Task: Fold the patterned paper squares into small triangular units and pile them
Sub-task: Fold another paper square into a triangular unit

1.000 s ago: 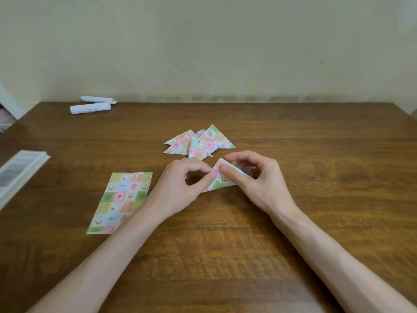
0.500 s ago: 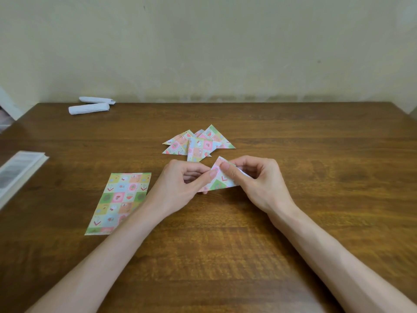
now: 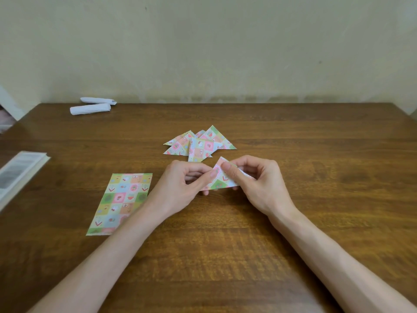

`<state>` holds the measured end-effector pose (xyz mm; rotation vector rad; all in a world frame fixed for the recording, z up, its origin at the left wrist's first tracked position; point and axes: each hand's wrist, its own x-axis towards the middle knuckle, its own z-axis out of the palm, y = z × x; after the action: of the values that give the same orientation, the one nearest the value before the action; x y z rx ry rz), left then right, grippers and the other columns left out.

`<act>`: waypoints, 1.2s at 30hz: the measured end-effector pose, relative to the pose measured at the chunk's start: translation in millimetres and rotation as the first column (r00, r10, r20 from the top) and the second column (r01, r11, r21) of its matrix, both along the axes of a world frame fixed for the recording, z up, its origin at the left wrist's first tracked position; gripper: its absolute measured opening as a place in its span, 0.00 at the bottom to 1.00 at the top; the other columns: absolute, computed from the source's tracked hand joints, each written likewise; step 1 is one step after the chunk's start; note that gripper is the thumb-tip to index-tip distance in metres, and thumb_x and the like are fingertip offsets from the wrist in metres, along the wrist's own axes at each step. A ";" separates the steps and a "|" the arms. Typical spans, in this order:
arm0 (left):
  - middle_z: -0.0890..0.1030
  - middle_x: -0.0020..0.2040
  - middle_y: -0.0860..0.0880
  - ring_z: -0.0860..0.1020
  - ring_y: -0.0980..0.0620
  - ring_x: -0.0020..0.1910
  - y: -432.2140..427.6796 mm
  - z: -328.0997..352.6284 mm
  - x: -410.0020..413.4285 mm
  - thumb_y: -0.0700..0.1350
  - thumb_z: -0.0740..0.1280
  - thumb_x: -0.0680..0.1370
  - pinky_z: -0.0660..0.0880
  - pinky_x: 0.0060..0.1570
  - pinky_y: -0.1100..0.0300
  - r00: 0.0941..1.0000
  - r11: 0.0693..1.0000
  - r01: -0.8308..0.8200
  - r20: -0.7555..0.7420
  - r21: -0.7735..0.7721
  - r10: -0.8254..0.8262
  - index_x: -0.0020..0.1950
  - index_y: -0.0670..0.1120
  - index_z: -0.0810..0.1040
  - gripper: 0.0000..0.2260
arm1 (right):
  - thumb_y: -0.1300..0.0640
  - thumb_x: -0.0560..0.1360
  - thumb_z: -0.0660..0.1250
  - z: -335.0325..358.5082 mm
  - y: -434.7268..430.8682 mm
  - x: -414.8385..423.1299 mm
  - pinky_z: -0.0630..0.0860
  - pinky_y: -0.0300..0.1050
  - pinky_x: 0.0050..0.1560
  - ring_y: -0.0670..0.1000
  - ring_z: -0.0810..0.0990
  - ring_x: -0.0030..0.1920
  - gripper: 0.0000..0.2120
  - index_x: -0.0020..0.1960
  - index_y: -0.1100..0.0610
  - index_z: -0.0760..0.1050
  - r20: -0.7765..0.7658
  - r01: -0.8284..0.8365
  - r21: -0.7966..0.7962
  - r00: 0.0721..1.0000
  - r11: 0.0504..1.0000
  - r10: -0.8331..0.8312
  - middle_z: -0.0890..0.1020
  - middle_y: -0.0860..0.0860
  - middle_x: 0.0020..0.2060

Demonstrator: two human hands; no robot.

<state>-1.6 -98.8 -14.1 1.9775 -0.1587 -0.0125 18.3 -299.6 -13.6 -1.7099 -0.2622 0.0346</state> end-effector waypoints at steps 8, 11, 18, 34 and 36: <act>0.87 0.41 0.47 0.77 0.51 0.31 -3.0 11.6 -4.8 0.48 0.73 0.79 0.68 0.30 0.66 0.982 0.994 0.016 -0.184 -0.112 -0.036 0.46 0.45 0.87 0.08 | 0.53 0.77 0.75 2.5 -2.1 1.5 0.78 0.43 0.36 0.47 0.80 0.32 0.07 0.44 0.56 0.85 0.071 0.079 0.024 0.994 0.997 -0.080 0.87 0.50 0.38; 0.88 0.41 0.46 0.77 0.57 0.27 -2.7 16.1 -5.5 0.47 0.74 0.78 0.68 0.31 0.61 0.972 0.991 -0.006 -0.234 -0.136 -0.026 0.46 0.43 0.87 0.07 | 0.52 0.77 0.75 1.5 -1.4 1.5 0.79 0.50 0.38 0.49 0.81 0.34 0.07 0.45 0.55 0.86 0.081 0.090 0.003 0.993 0.996 -0.090 0.87 0.49 0.38; 0.88 0.41 0.45 0.82 0.55 0.32 -3.3 17.1 -5.9 0.46 0.74 0.77 0.70 0.28 0.63 0.965 0.991 -0.036 -0.261 -0.131 0.000 0.47 0.42 0.87 0.07 | 0.53 0.77 0.75 -0.2 0.5 2.3 0.82 0.53 0.42 0.49 0.84 0.37 0.05 0.45 0.54 0.86 0.060 0.116 0.002 0.991 0.993 -0.116 0.87 0.48 0.39; 0.88 0.41 0.45 0.83 0.51 0.35 -4.5 13.4 -5.7 0.46 0.74 0.78 0.71 0.29 0.61 0.976 0.991 -0.023 -0.218 -0.134 -0.007 0.48 0.42 0.87 0.08 | 0.53 0.78 0.75 -1.4 -1.5 2.7 0.82 0.60 0.45 0.60 0.85 0.42 0.04 0.47 0.53 0.87 0.061 0.140 -0.014 0.988 0.990 -0.139 0.88 0.49 0.39; 0.88 0.41 0.45 0.84 0.50 0.36 -4.4 13.4 -5.5 0.46 0.74 0.78 0.71 0.28 0.62 0.976 0.990 -0.025 -0.217 -0.136 -0.005 0.48 0.42 0.87 0.07 | 0.53 0.77 0.75 -1.9 -1.4 2.9 0.82 0.61 0.46 0.60 0.86 0.42 0.04 0.47 0.52 0.87 0.062 0.144 -0.012 0.988 0.990 -0.143 0.88 0.48 0.40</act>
<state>-7.1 -103.2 -0.7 1.8247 -0.0067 -0.2055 21.2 -301.0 -15.5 -1.7436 -0.1836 -0.1219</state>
